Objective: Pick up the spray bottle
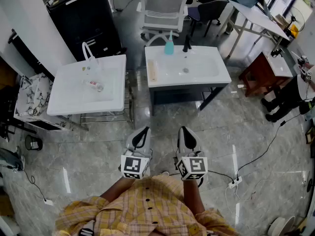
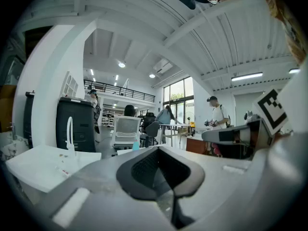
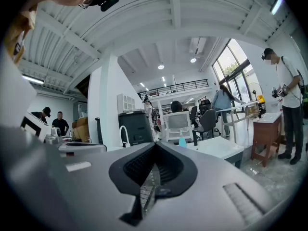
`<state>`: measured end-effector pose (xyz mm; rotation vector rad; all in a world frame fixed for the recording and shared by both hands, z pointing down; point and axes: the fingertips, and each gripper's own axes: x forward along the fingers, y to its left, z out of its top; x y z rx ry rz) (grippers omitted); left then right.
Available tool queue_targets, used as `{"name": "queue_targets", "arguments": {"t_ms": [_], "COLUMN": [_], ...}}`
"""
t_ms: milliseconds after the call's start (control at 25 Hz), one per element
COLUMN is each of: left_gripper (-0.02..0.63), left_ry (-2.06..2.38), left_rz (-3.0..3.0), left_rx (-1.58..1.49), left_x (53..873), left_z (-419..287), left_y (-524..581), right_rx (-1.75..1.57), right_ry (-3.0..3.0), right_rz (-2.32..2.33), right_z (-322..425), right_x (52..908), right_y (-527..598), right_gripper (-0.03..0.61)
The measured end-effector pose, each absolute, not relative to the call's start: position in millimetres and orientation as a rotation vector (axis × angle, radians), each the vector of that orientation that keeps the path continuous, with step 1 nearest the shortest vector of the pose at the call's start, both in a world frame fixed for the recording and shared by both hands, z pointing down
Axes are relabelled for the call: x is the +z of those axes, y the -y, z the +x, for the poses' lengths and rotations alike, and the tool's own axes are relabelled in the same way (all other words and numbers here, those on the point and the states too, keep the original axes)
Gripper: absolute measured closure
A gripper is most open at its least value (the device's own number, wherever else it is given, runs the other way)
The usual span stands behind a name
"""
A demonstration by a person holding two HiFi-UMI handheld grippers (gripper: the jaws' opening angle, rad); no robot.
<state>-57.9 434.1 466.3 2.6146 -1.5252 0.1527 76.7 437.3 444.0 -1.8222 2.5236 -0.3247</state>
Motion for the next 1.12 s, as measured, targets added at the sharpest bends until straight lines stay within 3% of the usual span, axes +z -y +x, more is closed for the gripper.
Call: {"name": "queue_targets", "arguments": {"t_ms": [1120], "left_gripper": [0.615], "left_ry": [1.396], "left_rz": [2.695], "left_rx": [0.109], "left_x": [469], "left_z": [-110], "left_y": [-337], "right_rx": [-0.268], "right_ry": [-2.477], "right_rz": [-1.894], "right_z": [5], "right_x": [438], "right_y": [-353], "right_gripper": [0.583]}}
